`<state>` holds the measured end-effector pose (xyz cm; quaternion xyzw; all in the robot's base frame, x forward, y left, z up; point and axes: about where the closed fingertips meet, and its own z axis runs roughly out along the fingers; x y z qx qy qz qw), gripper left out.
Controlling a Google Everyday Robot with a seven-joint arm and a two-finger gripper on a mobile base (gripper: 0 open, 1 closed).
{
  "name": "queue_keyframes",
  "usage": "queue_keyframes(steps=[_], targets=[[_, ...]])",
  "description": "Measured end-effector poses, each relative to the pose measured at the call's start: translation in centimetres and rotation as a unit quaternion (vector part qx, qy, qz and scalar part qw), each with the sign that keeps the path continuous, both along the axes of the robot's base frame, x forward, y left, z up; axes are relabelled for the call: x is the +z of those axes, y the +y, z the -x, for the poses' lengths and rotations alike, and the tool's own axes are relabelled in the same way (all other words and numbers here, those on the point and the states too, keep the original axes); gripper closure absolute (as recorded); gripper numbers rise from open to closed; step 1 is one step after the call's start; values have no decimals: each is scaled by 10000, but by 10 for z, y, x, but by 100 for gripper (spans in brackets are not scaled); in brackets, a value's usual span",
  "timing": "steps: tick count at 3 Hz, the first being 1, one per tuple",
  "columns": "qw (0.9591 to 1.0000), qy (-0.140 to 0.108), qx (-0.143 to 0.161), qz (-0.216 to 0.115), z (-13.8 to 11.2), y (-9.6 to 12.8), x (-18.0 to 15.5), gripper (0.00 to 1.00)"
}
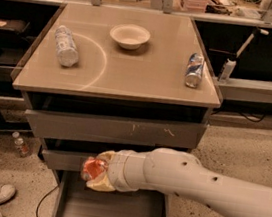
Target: Pick coke can from bottom drawer and place on counter
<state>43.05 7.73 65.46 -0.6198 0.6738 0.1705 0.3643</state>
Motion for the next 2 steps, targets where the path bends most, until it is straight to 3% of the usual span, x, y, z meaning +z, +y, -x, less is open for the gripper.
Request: queue_keyframes(steps=[1, 2], targets=[[9986, -441, 226, 178, -19, 10, 59, 100], [9984, -481, 237, 174, -22, 11, 66, 100]])
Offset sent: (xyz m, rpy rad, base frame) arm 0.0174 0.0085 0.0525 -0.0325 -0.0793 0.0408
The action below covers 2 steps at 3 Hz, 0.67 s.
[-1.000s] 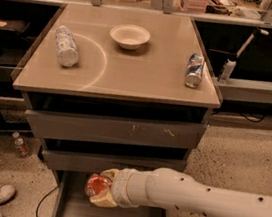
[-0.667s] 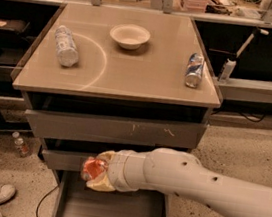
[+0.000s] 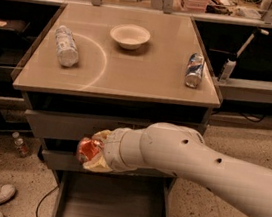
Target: Pick coke can from bottom drawer and place on counter
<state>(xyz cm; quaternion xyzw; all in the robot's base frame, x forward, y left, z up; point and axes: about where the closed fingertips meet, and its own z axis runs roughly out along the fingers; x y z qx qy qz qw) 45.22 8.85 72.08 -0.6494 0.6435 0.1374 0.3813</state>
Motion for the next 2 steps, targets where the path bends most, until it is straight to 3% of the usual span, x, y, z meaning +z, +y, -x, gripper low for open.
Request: queue_keyframes(steps=[1, 2], targets=[[9999, -163, 6, -24, -3, 0, 20, 100], [9987, -513, 9, -4, -16, -5, 71, 100]])
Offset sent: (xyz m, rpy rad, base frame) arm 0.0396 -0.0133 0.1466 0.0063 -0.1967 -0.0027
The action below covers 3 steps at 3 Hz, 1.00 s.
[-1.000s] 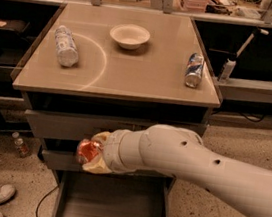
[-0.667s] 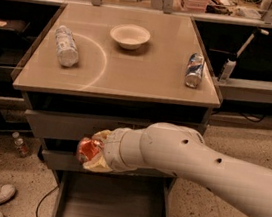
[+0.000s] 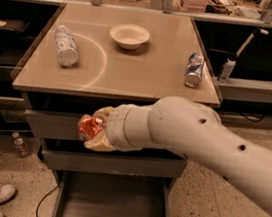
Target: Pick coke can from bottom drawer and place on counter
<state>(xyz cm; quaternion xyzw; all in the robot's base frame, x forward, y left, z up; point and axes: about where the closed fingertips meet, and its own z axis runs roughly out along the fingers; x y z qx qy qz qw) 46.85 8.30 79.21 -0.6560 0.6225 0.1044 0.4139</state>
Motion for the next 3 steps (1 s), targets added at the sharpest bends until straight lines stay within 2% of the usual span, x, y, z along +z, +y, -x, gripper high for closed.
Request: queue_keyframes(steps=[1, 2, 3], targets=[[9997, -222, -37, 106, -28, -6, 51, 100], [9991, -384, -99, 136, -58, -5, 88, 100], [9988, -465, -97, 119, -63, -2, 100, 100]])
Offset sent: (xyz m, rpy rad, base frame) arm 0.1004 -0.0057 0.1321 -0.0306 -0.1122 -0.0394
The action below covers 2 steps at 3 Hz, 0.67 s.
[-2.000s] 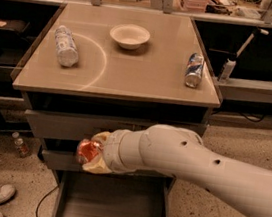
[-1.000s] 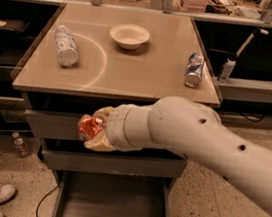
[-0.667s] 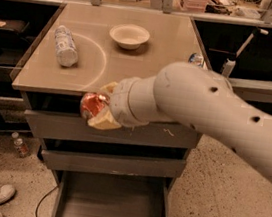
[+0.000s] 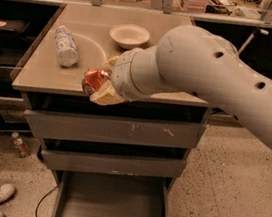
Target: Pick coke can from bottom drawer and place on counter
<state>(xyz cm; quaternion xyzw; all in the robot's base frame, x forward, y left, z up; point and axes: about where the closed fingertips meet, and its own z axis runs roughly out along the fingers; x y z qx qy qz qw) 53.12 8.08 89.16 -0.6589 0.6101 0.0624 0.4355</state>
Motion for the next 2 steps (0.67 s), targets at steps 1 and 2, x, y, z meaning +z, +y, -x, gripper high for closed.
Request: queue_keyframes(steps=[1, 2], targets=[[10000, 2, 0, 1, 0, 0, 0, 100], [10000, -67, -39, -15, -29, -3, 15, 100]])
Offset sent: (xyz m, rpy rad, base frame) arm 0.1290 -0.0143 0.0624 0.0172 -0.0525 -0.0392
